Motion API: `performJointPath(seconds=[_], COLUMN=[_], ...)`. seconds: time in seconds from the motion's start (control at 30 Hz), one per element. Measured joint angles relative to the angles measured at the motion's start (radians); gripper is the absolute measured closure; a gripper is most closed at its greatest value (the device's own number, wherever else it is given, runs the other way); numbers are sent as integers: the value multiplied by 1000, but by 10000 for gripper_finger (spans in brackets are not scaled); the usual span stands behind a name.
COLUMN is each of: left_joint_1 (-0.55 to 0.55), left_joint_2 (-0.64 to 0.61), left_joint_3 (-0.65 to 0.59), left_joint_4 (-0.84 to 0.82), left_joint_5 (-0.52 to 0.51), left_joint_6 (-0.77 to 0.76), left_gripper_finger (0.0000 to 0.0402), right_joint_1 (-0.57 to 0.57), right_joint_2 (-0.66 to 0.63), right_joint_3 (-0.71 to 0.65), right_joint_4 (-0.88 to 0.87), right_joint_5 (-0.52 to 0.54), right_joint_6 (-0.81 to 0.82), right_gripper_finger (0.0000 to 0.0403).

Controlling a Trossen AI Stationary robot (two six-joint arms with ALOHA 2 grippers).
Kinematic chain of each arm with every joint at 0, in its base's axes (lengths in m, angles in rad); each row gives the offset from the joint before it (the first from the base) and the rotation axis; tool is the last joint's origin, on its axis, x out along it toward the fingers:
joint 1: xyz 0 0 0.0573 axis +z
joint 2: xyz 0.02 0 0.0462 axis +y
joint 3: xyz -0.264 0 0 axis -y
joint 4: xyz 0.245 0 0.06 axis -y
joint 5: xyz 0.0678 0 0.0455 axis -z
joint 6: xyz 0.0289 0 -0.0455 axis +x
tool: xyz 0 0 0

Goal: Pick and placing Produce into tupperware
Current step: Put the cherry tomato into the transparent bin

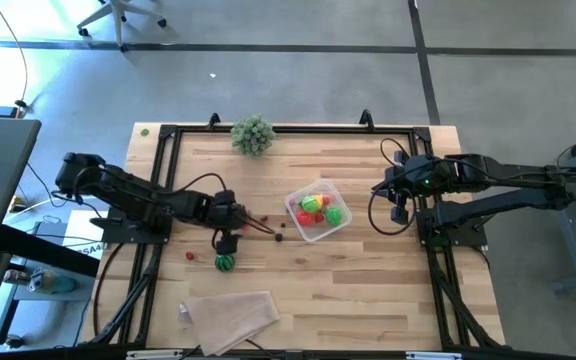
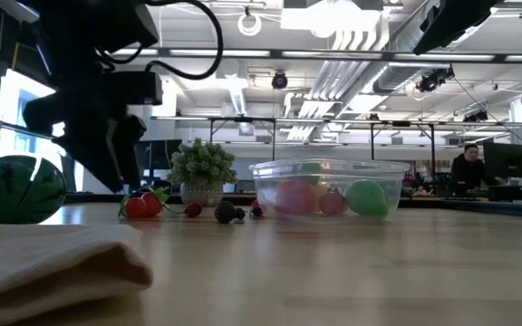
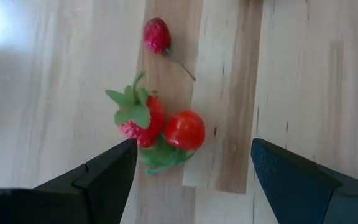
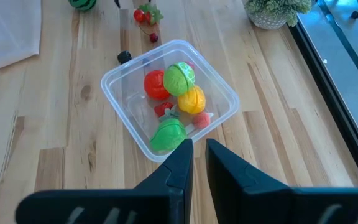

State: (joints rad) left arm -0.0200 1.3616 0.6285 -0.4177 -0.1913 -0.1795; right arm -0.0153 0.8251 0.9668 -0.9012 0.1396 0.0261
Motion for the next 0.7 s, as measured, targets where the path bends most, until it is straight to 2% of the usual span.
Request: performJointPath(seconds=[0.5, 0.7], left_joint_1=[0, 3], left_joint_2=[83, 82], left_joint_3=[0, 0], left_joint_4=[94, 97], left_joint_5=[59, -8], left_joint_6=[71, 71], left_gripper_finger=[99, 99], right_joint_1=[0, 0], right_joint_2=[0, 0], right_joint_3=[0, 0], right_joint_4=[0, 0], right_joint_5=[0, 0], right_joint_6=[0, 0], right_gripper_finger=[368, 368])
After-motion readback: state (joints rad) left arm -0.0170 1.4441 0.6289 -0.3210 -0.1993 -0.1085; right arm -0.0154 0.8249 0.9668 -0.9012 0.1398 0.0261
